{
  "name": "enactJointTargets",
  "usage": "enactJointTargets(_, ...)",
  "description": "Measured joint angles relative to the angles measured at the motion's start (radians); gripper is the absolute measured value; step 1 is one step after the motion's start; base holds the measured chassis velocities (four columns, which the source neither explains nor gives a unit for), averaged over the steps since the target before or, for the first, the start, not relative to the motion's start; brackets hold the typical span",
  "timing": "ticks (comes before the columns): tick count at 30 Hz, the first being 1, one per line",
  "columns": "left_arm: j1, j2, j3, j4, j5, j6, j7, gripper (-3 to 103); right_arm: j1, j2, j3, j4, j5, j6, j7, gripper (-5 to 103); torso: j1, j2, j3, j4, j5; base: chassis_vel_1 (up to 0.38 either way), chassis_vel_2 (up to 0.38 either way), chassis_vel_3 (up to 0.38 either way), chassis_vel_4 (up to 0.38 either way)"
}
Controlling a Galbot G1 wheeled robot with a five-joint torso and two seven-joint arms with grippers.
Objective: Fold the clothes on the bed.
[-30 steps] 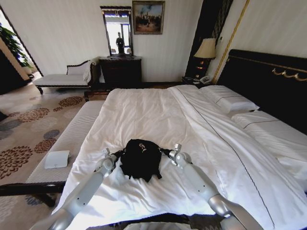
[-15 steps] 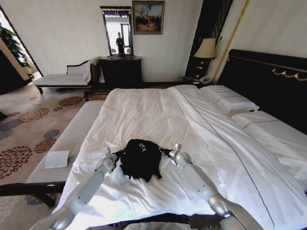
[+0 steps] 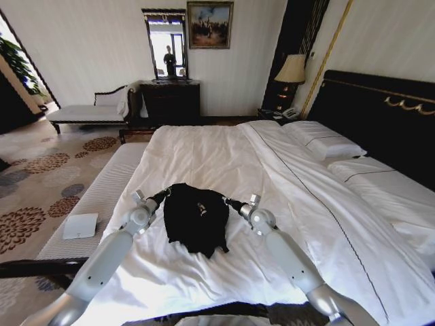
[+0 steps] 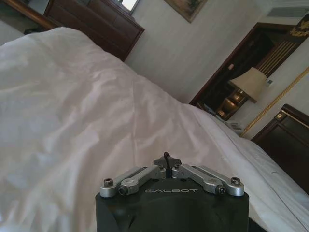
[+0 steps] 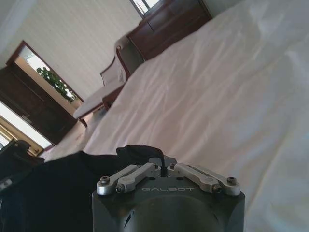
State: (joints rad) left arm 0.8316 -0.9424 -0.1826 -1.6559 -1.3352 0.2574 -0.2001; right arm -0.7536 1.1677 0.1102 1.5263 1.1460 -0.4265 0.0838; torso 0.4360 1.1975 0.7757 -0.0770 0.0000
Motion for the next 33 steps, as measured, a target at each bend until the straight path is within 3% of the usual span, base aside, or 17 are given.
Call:
enactJointTargets(5,0.004,0.031,-0.033,-0.073,-0.01,0.0,-0.017,0,0.046,-0.038,0.012,0.078,0.057,-0.005,0.042,1,0.0,0.0,0.0,-0.0001,-0.0001,0.0,0.0,0.0,0.0)
enactJointTargets(10,-0.053,0.104,-0.045,-0.127,-0.034,0.001,-0.033,0,0.126,-0.094,0.009,0.172,0.133,-0.013,0.108,1,0.0,0.0,0.0,0.0,-0.0001,0.0,0.0,0.0,0.0)
enactJointTargets(18,-0.311,0.222,0.009,-0.176,-0.19,0.017,-0.091,0,0.315,-0.153,-0.026,0.233,0.228,-0.017,0.191,1,0.0,0.0,0.0,-0.0004,0.0004,0.0,0.0,0.0,0.0)
enactJointTargets(29,-0.573,0.328,0.082,-0.167,-0.288,0.025,-0.105,0,0.612,-0.108,-0.113,0.131,0.257,-0.031,0.235,1,0.0,0.0,0.0,0.0006,-0.0003,0.0,0.0,0.0,0.0)
enactJointTargets(30,-0.647,0.359,0.103,-0.172,-0.329,0.03,-0.107,0,0.664,-0.113,-0.114,0.122,0.285,-0.032,0.247,1,0.0,0.0,0.0,-0.0001,-0.0003,0.0,0.0,0.0,0.0)
enactJointTargets(33,-0.682,0.387,0.104,-0.18,-0.355,0.032,-0.109,0,0.689,-0.12,-0.113,0.123,0.301,-0.033,0.254,1,0.0,0.0,0.0,-0.0005,0.0001,0.0,0.0,0.0,0.0)
